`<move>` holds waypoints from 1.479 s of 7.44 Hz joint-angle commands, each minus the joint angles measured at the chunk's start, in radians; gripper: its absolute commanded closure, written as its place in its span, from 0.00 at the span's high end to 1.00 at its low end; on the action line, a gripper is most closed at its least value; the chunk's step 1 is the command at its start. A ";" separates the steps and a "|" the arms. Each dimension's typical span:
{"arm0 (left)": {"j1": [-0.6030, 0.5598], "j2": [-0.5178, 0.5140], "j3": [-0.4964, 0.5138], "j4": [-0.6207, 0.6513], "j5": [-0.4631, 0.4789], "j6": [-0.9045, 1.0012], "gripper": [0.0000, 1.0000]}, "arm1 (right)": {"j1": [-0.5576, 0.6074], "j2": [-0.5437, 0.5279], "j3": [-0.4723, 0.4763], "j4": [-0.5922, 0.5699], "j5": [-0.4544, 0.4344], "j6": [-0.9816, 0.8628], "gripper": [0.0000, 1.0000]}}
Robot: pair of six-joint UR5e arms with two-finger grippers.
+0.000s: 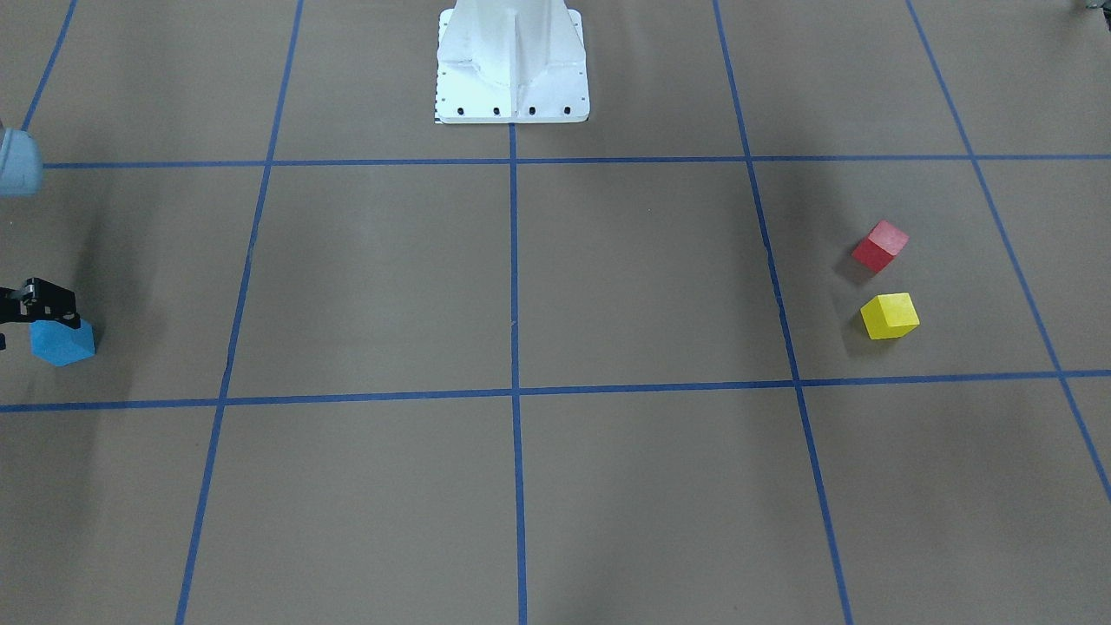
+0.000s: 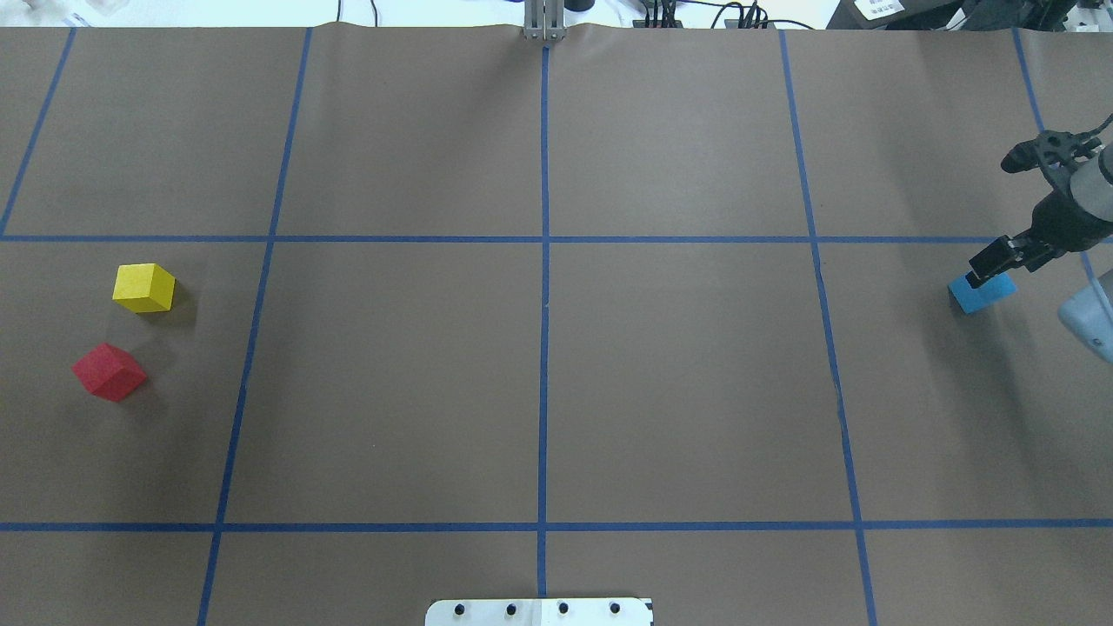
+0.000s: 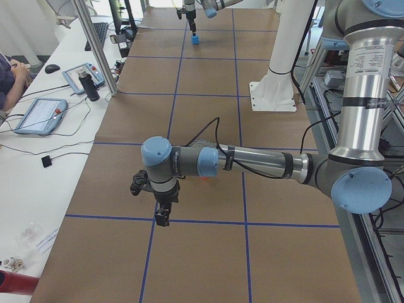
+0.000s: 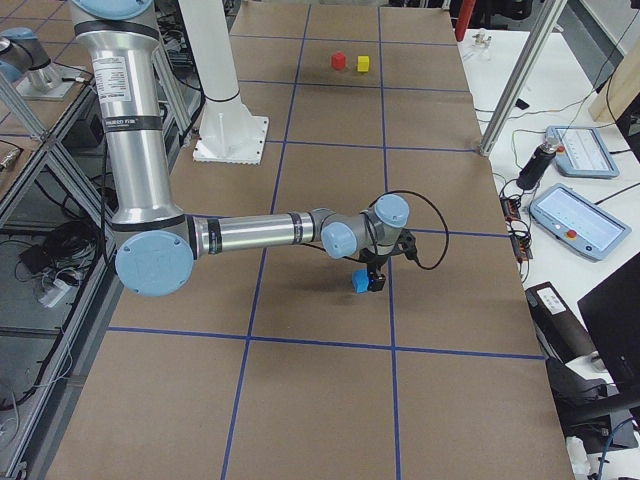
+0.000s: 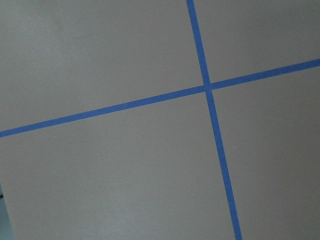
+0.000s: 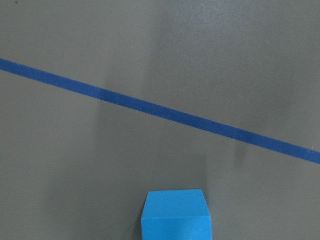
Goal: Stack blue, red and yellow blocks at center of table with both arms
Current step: 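Reach the right gripper down to the blue cube and grasp it, then carry the blue cube with the right gripper to the table center and set it down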
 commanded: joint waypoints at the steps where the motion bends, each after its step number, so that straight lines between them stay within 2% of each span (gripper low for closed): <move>1: 0.000 0.000 0.001 0.000 0.000 0.000 1.00 | -0.029 0.000 -0.024 0.000 -0.004 -0.003 0.99; 2: 0.000 0.000 0.003 0.000 0.000 0.000 1.00 | -0.037 0.002 -0.031 0.000 -0.006 -0.002 0.99; 3: 0.000 -0.002 0.003 0.000 0.000 0.000 1.00 | -0.039 0.003 -0.030 0.000 -0.006 0.000 0.90; 4: 0.002 -0.008 0.009 -0.002 0.000 0.000 1.00 | -0.040 0.009 -0.030 0.002 -0.008 -0.001 0.37; 5: 0.002 -0.009 0.010 -0.002 0.000 0.000 1.00 | -0.040 0.012 -0.030 0.004 -0.008 -0.008 0.00; 7: 0.002 -0.012 0.010 -0.002 0.000 0.000 1.00 | -0.037 0.031 -0.018 0.000 0.000 -0.009 0.00; 8: 0.002 -0.014 0.012 0.000 0.000 0.000 1.00 | 0.025 0.072 0.030 -0.030 0.047 -0.002 0.00; 9: 0.002 -0.015 0.012 0.000 -0.001 0.000 1.00 | 0.053 0.128 0.077 -0.147 0.105 0.000 0.00; 11: 0.002 -0.018 0.013 0.000 -0.002 -0.002 1.00 | 0.028 0.339 0.105 -0.425 0.098 0.017 0.00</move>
